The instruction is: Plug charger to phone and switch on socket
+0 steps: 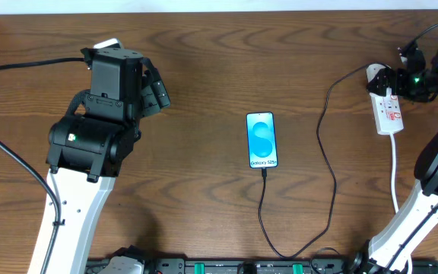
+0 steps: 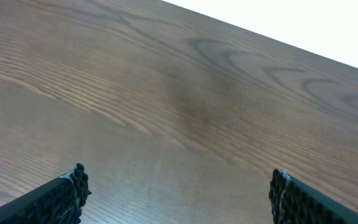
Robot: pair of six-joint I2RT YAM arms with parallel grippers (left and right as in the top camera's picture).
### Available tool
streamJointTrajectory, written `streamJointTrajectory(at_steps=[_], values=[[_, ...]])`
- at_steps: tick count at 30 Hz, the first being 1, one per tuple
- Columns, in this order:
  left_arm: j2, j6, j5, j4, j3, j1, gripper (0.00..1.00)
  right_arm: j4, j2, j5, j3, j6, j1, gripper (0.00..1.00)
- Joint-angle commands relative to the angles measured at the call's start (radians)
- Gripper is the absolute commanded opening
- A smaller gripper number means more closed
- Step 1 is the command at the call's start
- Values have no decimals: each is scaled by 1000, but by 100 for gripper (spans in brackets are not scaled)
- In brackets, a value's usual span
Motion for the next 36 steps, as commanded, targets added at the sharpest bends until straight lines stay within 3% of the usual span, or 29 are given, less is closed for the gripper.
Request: streamJointTrajectory(at_steps=[1, 8, 36], values=[[2, 10, -21, -5, -6, 3, 94, 9, 12, 0, -21, 4, 13, 99], [2, 10, -21, -5, -6, 3, 94, 84, 12, -3, -95, 27, 20, 99], [2, 10, -21, -5, -6, 3, 94, 23, 12, -180, -99, 60, 40, 99]])
